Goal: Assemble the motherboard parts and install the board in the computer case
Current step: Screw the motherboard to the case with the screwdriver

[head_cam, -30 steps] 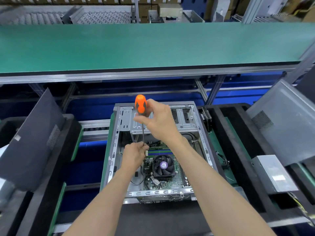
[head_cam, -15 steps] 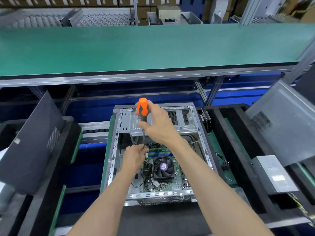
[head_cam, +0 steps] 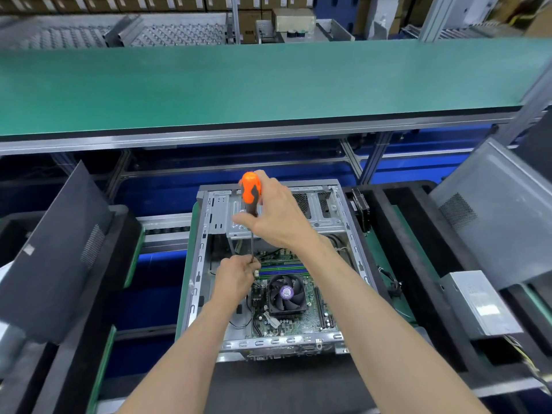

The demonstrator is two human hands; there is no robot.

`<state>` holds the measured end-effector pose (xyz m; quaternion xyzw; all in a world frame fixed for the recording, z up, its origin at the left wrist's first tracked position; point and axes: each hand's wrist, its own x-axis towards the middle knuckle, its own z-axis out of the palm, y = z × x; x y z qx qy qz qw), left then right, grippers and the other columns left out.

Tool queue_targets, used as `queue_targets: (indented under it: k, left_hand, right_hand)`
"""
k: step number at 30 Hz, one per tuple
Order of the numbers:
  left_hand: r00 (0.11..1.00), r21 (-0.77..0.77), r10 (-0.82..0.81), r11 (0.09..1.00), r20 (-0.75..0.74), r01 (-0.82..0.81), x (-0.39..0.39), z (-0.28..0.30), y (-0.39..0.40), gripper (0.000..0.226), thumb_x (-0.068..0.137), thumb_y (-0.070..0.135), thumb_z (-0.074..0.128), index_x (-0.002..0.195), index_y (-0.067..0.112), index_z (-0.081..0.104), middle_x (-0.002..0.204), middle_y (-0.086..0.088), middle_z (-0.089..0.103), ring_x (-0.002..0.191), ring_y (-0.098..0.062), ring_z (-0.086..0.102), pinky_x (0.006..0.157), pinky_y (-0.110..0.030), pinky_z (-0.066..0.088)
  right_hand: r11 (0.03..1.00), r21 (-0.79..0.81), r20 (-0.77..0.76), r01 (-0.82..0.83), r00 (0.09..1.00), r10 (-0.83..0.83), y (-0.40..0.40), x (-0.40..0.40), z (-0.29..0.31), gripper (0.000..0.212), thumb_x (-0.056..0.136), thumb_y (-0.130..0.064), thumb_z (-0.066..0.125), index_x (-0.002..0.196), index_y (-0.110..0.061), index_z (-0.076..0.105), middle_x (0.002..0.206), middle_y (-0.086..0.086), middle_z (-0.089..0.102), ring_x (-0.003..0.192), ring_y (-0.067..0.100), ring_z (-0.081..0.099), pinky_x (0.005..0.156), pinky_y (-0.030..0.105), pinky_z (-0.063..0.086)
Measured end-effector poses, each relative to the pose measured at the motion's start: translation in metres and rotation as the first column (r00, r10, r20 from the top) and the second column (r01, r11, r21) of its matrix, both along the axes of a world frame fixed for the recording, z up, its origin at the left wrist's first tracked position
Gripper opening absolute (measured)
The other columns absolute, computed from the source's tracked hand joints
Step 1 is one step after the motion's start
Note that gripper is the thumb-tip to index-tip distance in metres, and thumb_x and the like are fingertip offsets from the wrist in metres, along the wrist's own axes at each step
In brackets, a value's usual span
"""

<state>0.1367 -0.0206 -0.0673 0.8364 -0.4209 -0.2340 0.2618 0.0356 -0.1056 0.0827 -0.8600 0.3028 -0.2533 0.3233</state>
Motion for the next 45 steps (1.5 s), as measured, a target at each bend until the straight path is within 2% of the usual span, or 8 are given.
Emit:
queue_targets:
  k: [5, 10, 15, 28, 33, 36, 41, 45]
  left_hand:
    - [1.000, 0.007, 0.018, 1.000, -0.013, -0.018, 0.001, -0.002, -0.001, 0.020, 0.099, 0.014, 0.055, 0.095, 0.012, 0.075, 0.086, -0.002, 0.072, 0.066, 0.004, 0.040, 0.050, -0.012, 0.028]
    - [1.000, 0.043, 0.009, 0.999, 0.026, -0.010, 0.001, -0.003, -0.002, 0.022, 0.100, 0.017, 0.054, 0.097, 0.014, 0.075, 0.096, -0.003, 0.075, 0.070, -0.006, 0.038, 0.064, -0.025, 0.034]
    - [0.999, 0.055, -0.032, 0.998, 0.027, 0.030, 0.001, -0.005, -0.002, 0.022, 0.099, 0.015, 0.054, 0.095, 0.013, 0.076, 0.095, -0.003, 0.076, 0.087, -0.024, 0.060, 0.067, -0.028, 0.041]
    - [1.000, 0.067, -0.015, 0.998, 0.019, 0.014, 0.004, -0.012, -0.004, 0.023, 0.099, 0.014, 0.055, 0.103, 0.012, 0.077, 0.110, -0.010, 0.074, 0.106, -0.032, 0.064, 0.081, -0.032, 0.049]
    - [0.999, 0.090, -0.036, 0.995, 0.026, 0.034, 0.005, -0.014, -0.005, 0.023, 0.099, 0.014, 0.055, 0.099, 0.012, 0.077, 0.105, -0.004, 0.075, 0.103, -0.030, 0.065, 0.078, -0.032, 0.048]
    - [0.998, 0.098, -0.054, 0.994, 0.025, 0.051, 0.005, -0.015, -0.005, 0.023, 0.099, 0.016, 0.055, 0.093, 0.013, 0.077, 0.098, -0.005, 0.075, 0.096, -0.030, 0.065, 0.072, -0.032, 0.046]
    - [0.998, 0.114, -0.057, 0.992, 0.021, 0.055, 0.006, -0.017, -0.006, 0.023, 0.098, 0.016, 0.056, 0.090, 0.012, 0.077, 0.094, -0.003, 0.076, 0.093, -0.028, 0.065, 0.074, -0.033, 0.049]
    - [0.997, 0.134, -0.056, 0.990, 0.055, 0.048, 0.008, -0.016, -0.005, 0.024, 0.096, 0.007, 0.052, 0.095, 0.010, 0.076, 0.105, 0.002, 0.076, 0.099, -0.026, 0.066, 0.080, -0.033, 0.053]
  right_hand:
    - [0.999, -0.037, 0.039, 0.029, 0.999, -0.027, -0.001, 0.002, -0.002, 0.037, 0.081, -0.029, 0.081, 0.094, -0.011, 0.052, 0.082, 0.003, 0.064, 0.075, 0.023, 0.055, 0.074, 0.043, 0.047]
    - [0.999, -0.004, 0.048, -0.035, 0.998, 0.035, -0.003, 0.001, -0.006, 0.034, 0.083, -0.024, 0.076, 0.106, -0.014, 0.053, 0.091, 0.005, 0.064, 0.087, 0.024, 0.056, 0.082, 0.044, 0.047]
    - [0.992, -0.116, 0.030, 0.052, 0.998, -0.049, 0.001, 0.005, -0.008, 0.042, 0.080, -0.043, 0.079, 0.090, -0.017, 0.048, 0.070, -0.002, 0.054, 0.065, 0.019, 0.050, 0.065, 0.034, 0.047]
    - [1.000, -0.003, 0.105, -0.014, 0.994, 0.015, -0.005, 0.000, -0.008, 0.029, 0.080, -0.012, 0.075, 0.094, -0.016, 0.050, 0.078, 0.001, 0.063, 0.069, 0.018, 0.054, 0.066, 0.036, 0.046]
    - [1.000, -0.021, 0.073, 0.001, 0.997, 0.000, -0.002, 0.003, -0.007, 0.042, 0.079, -0.033, 0.082, 0.096, -0.021, 0.046, 0.075, -0.009, 0.058, 0.067, 0.004, 0.052, 0.065, 0.024, 0.042]
    - [0.999, 0.026, 0.082, -0.043, 0.996, 0.041, -0.004, 0.002, -0.006, 0.031, 0.083, -0.022, 0.076, 0.103, -0.014, 0.054, 0.089, 0.002, 0.066, 0.084, 0.022, 0.060, 0.081, 0.043, 0.049]
    - [0.993, -0.112, 0.022, 0.020, 1.000, -0.017, 0.003, 0.009, -0.005, 0.044, 0.077, -0.041, 0.082, 0.090, -0.020, 0.045, 0.072, -0.004, 0.055, 0.068, 0.019, 0.051, 0.065, 0.034, 0.046]
    - [0.997, -0.026, 0.061, -0.070, 0.996, 0.071, 0.001, 0.004, -0.006, 0.026, 0.079, -0.012, 0.074, 0.093, -0.015, 0.052, 0.082, -0.004, 0.063, 0.073, 0.014, 0.051, 0.069, 0.038, 0.043]
